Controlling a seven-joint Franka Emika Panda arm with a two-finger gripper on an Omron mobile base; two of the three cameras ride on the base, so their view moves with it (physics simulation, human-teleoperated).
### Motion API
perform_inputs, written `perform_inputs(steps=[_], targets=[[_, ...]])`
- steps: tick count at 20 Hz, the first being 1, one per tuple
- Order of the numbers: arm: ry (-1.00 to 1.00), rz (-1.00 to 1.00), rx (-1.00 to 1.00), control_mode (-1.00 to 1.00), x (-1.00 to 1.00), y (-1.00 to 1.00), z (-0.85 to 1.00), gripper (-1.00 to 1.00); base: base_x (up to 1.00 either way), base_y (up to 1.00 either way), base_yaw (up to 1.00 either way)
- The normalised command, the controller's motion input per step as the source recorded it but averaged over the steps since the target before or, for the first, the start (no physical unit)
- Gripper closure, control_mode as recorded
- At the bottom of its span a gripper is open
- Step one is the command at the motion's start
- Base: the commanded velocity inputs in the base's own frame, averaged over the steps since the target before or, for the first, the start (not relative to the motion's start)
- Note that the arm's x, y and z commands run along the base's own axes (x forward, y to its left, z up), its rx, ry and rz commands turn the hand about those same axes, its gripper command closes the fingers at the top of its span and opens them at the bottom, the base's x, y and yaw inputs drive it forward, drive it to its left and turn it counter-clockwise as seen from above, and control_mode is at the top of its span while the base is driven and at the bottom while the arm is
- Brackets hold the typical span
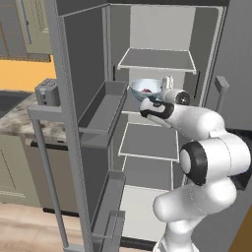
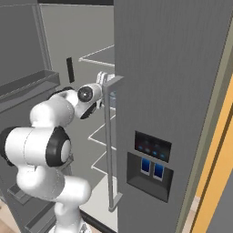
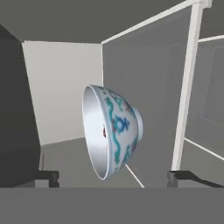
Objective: Place one of the steaks on the plate and the other in the bowl. Then place the bowl in the fridge.
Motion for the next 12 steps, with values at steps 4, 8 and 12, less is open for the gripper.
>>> perform_inputs(steps=[4,8,12], targets=[[0.07,0.05,0.01,-1.00,-1.00,-0.34,0.82,-1.00,0.00,0.00,0.00],[0.18,0.09,-0.03,-1.00,-1.00,-0.26,0.90,-1.00,0.00,0.00,0.00],[0.24,0.10,-0.11,-1.00,-1.00,-0.01,0.78,-1.00,0.00,0.00,0.00]])
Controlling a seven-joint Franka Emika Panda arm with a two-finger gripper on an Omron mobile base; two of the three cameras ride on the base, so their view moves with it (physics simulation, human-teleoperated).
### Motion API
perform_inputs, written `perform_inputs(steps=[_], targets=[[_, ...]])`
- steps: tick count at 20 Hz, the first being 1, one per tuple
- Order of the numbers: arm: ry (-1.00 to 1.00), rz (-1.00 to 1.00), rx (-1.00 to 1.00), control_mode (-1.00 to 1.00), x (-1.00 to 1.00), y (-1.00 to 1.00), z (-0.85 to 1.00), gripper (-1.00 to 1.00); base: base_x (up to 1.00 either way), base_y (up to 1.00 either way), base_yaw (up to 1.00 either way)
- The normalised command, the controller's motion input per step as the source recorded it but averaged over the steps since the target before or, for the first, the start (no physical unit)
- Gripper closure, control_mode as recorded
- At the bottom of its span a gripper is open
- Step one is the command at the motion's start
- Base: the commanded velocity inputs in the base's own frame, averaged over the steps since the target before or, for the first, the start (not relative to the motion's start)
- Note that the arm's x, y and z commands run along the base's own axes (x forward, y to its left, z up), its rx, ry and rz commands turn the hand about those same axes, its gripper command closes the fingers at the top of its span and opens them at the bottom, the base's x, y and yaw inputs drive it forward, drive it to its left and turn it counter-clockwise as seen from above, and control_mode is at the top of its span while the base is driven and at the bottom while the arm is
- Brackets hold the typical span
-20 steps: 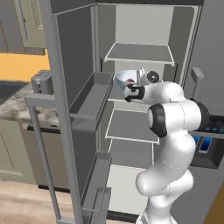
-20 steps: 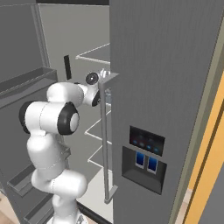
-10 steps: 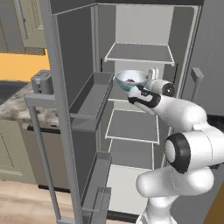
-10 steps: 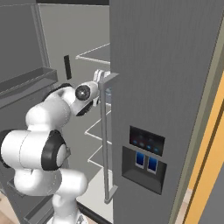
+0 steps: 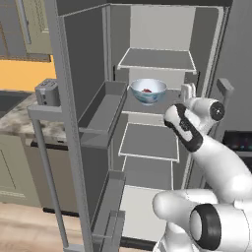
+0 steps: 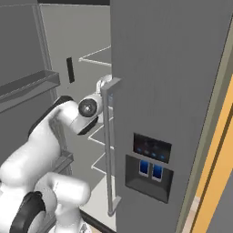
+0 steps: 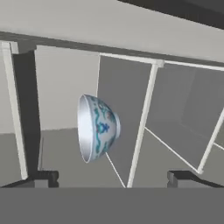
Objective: Place one of the steaks on the plate and the other in the bowl. Then place the bowl in the fridge.
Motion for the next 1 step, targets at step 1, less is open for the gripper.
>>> perform_inputs(steps=[1], targets=[[0.15,0.07,-0.07,-1.00,-1.00,-0.03,0.60,-1.00,0.00,0.00,0.00]])
